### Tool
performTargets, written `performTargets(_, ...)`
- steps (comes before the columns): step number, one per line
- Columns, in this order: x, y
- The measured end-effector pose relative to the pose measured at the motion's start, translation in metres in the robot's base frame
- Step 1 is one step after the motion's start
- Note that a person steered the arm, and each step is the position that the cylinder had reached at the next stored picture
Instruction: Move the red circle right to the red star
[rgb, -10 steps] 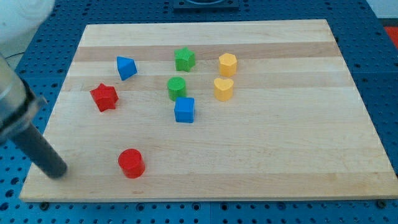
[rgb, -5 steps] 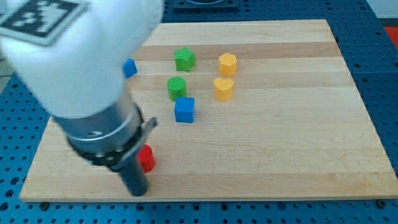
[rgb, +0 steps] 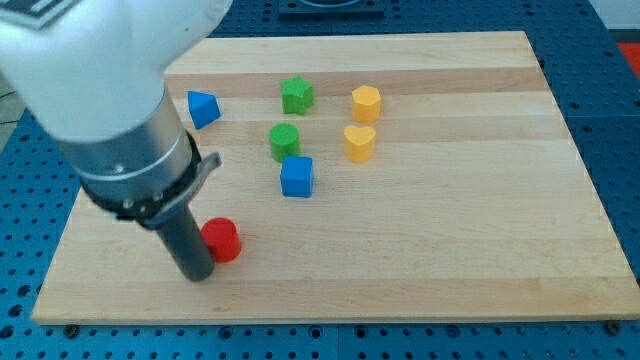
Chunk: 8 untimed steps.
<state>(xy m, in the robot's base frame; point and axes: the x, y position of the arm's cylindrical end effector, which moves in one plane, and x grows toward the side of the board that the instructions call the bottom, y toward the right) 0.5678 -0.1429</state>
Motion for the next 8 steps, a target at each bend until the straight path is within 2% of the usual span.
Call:
performTargets(1,-0.012,0.001)
performTargets(3,-0.006,0.040)
performTargets(4,-0.016,0.047)
performTargets(5,-0.050,0.038)
performTargets(6,-0.066,0.032)
performTargets(7,-0.047,0.042)
performTargets(8,-0.073,0.046)
